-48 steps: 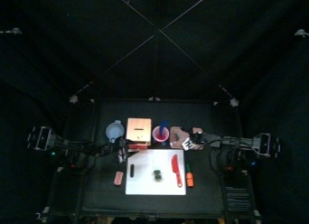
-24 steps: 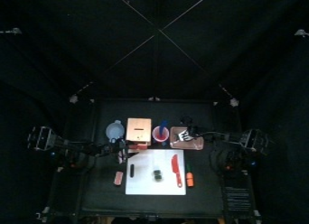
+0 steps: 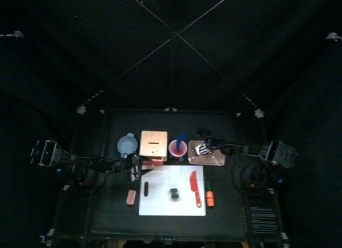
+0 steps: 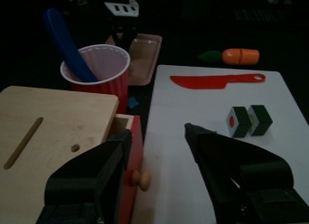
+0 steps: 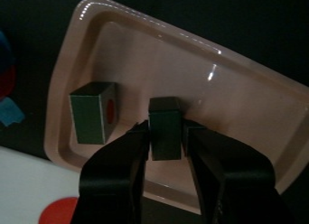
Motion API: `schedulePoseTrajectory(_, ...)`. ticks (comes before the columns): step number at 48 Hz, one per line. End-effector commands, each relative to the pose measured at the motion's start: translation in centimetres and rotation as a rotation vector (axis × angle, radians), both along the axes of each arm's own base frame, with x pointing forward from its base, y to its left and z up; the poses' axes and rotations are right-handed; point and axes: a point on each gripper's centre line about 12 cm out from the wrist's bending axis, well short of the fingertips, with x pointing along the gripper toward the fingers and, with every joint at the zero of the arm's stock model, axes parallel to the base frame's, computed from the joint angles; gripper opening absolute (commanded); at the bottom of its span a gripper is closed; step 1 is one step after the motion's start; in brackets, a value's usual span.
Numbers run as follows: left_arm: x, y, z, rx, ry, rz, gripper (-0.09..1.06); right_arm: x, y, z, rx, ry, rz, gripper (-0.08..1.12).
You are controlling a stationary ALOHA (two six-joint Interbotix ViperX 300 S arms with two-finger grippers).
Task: Place sushi on board then cut the sushi with the knife then place the pieces on the plate
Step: Place the 4 sushi pieces on the plate
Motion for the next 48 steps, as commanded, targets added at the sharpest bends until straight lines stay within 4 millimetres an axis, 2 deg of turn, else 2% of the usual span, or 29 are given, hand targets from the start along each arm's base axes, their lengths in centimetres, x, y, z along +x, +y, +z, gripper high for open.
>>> schedulePoseTrajectory(1,0.4,0.0,0.6,0.000,-0.026,0.002,0.86,0.9,-0.1,2.0,-0.025,-0.076,-0.003,0.71)
schedulePoseTrajectory(14,0.4,-0.4,0.6,-0.001,-0.026,-0.010,0.86,1.2,0.1,1.5,-0.011,-0.100,-0.010,0.75)
schedulePoseTrajectory(23,0.3,-0.4,0.5,0.001,-0.021,-0.014,0.86,1.0,0.2,1.4,-0.004,-0.095,-0.015,0.88)
schedulePoseTrajectory(28,0.3,-0.4,0.5,0.000,-0.021,-0.013,0.86,1.0,0.2,1.4,-0.004,-0.094,-0.016,0.91)
schedulePoseTrajectory(35,0.3,-0.4,0.5,-0.001,-0.021,-0.012,0.86,0.8,0.3,2.6,-0.018,-0.109,-0.014,0.91)
schedulePoseTrajectory(48,0.5,-0.4,0.7,-0.001,-0.027,-0.012,0.86,-1.1,1.5,5.8,-0.037,-0.119,-0.007,0.91)
